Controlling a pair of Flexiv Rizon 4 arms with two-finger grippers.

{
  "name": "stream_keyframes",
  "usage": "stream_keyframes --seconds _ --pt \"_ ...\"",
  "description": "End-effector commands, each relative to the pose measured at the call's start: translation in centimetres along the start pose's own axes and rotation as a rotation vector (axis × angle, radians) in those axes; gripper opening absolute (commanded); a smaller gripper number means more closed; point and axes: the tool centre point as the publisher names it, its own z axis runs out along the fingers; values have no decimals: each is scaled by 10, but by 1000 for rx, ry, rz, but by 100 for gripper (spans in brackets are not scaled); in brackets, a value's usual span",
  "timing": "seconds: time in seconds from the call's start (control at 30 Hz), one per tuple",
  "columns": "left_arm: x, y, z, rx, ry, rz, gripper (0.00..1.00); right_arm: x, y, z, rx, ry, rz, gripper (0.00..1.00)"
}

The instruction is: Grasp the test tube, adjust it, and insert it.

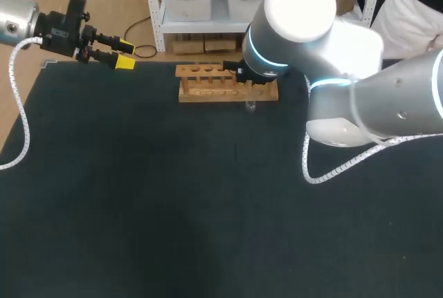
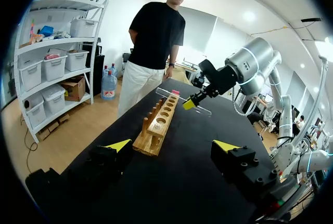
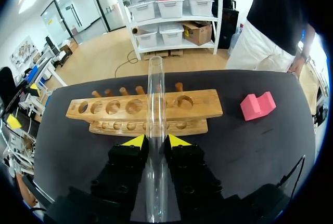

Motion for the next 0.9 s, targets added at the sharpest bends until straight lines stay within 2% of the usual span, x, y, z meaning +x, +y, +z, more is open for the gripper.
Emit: stream_keyframes --seconds 0.03,0.5,0.9 --pt "0 1 0 2 0 1 100 -1 1 4 -1 9 2 0" --pt "0 1 0 2 0 1 100 6 3 14 -24 59 1 0" --pt "0 1 0 2 0 1 100 8 1 14 -27 69 4 0"
